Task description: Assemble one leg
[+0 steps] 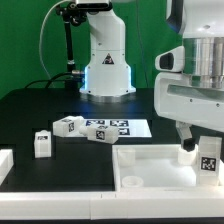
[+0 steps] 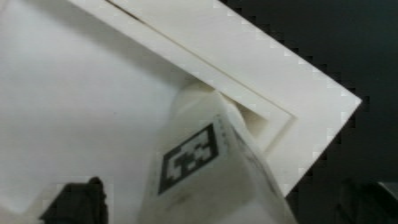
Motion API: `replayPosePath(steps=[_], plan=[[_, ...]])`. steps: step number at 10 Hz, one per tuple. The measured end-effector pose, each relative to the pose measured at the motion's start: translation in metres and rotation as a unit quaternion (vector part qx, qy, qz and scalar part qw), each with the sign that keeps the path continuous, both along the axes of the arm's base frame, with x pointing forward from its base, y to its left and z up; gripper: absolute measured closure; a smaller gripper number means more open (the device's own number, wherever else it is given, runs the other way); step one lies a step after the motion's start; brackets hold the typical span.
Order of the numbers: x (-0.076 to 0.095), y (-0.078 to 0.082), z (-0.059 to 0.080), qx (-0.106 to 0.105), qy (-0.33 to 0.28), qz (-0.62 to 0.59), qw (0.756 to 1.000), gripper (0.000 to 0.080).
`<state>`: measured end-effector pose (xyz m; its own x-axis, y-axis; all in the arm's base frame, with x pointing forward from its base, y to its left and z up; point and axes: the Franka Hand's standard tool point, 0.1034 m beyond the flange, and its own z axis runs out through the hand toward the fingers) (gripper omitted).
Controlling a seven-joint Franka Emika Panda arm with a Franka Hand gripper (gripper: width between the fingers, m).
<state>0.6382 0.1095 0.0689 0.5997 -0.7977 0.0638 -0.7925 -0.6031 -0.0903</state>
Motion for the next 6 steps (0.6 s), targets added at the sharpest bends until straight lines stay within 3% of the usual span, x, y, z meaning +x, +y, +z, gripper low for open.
replayPosePath(steps=[3, 4, 5, 6], plan=[[0.0014, 0.0008, 0.0023, -0.027, 0.007, 0.112, 0.993, 0.0150], [0.0015, 0.0000, 0.0021, -0.023, 0.006, 0.082, 0.996, 0.0236], [0.0016, -0.0006, 0.0021, -0.023, 0.006, 0.081, 0.996, 0.0373], [0.0016, -0.0003, 0.0020, -0.021, 0.006, 0.069, 0.997, 0.0373]])
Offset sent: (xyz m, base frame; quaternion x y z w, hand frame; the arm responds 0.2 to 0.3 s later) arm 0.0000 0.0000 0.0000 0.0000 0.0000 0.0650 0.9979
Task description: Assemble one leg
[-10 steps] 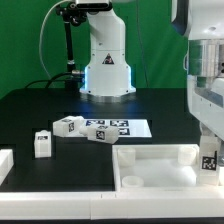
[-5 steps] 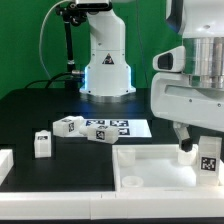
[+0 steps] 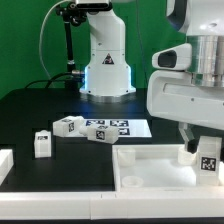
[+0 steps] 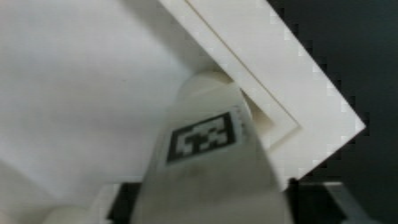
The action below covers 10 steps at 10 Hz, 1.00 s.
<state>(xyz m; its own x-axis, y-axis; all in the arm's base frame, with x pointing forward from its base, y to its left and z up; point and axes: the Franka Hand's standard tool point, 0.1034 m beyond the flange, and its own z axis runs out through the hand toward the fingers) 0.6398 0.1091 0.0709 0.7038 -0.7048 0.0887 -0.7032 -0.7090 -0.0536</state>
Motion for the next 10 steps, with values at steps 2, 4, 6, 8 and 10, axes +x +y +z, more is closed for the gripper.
replayPosePath(steps=[2, 4, 6, 8, 10], plan=[[0.0000, -0.0005, -0.0001, 0.010, -0.002, -0.092, 0.996, 0.0515], [-0.0006, -0.0008, -0.0003, 0.013, -0.004, -0.162, 0.987, 0.0515], [-0.0013, -0.0038, -0.0011, 0.040, -0.006, -0.335, 0.941, 0.0515], [-0.0018, -0.0042, -0.0018, 0.085, -0.001, -0.512, 0.855, 0.0515], [-0.0022, -0.0006, -0.0009, 0.091, -0.008, -0.571, 0.816, 0.0514]])
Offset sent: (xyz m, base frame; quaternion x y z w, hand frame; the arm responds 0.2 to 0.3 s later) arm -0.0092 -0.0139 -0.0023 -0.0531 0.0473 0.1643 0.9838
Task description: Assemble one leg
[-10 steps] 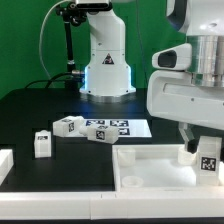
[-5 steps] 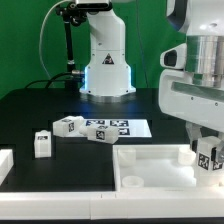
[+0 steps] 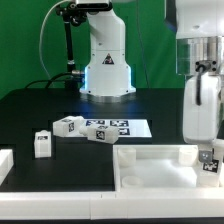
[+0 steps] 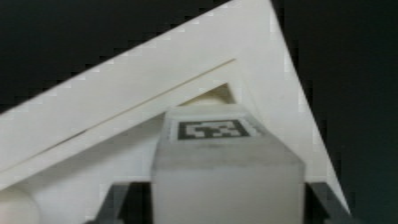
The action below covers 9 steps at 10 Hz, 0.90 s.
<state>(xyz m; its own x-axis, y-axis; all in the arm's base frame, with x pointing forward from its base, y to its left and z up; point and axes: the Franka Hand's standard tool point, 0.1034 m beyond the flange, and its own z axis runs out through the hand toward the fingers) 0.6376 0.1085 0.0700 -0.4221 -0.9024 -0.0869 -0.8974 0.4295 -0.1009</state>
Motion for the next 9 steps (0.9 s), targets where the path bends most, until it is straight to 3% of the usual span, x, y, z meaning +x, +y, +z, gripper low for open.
replayPosePath(steps=[3, 4, 5, 6, 7, 9], plan=[[0.000, 0.000, 0.000, -0.006, -0.001, 0.039, 0.999, 0.0511], [0.002, 0.000, 0.001, -0.019, -0.005, 0.126, 0.992, 0.0298], [0.003, 0.003, 0.000, -0.036, -0.012, 0.230, 0.973, 0.0298], [0.002, 0.009, -0.001, -0.046, -0.018, 0.314, 0.948, 0.0178], [0.000, 0.017, -0.002, -0.047, -0.017, 0.327, 0.944, 0.0158], [0.000, 0.015, -0.002, -0.057, -0.019, 0.396, 0.916, 0.0151]])
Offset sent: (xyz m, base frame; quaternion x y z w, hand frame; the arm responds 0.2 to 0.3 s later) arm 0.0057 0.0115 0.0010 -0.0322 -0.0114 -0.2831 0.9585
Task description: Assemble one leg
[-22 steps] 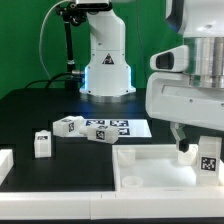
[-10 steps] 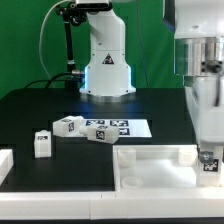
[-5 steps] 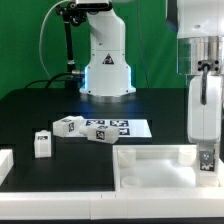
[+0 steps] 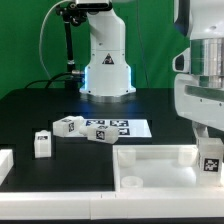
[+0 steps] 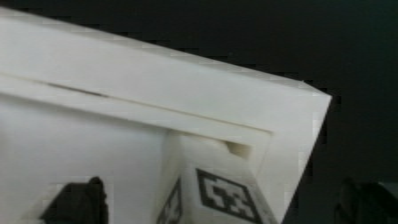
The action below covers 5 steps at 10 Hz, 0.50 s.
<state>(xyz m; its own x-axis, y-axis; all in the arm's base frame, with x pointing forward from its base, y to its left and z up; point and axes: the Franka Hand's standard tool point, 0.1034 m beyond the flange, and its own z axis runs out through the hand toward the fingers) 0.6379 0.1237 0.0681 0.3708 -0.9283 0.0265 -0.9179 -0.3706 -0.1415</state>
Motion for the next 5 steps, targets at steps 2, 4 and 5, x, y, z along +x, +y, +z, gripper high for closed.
replayPosePath(steps=[2, 4, 5], plan=[[0.001, -0.004, 0.001, -0.018, -0.002, 0.093, 0.996, 0.0151], [0.003, -0.017, 0.000, -0.045, -0.004, 0.264, 0.963, 0.0151], [0.002, -0.018, -0.002, -0.054, -0.002, 0.334, 0.941, 0.0151]])
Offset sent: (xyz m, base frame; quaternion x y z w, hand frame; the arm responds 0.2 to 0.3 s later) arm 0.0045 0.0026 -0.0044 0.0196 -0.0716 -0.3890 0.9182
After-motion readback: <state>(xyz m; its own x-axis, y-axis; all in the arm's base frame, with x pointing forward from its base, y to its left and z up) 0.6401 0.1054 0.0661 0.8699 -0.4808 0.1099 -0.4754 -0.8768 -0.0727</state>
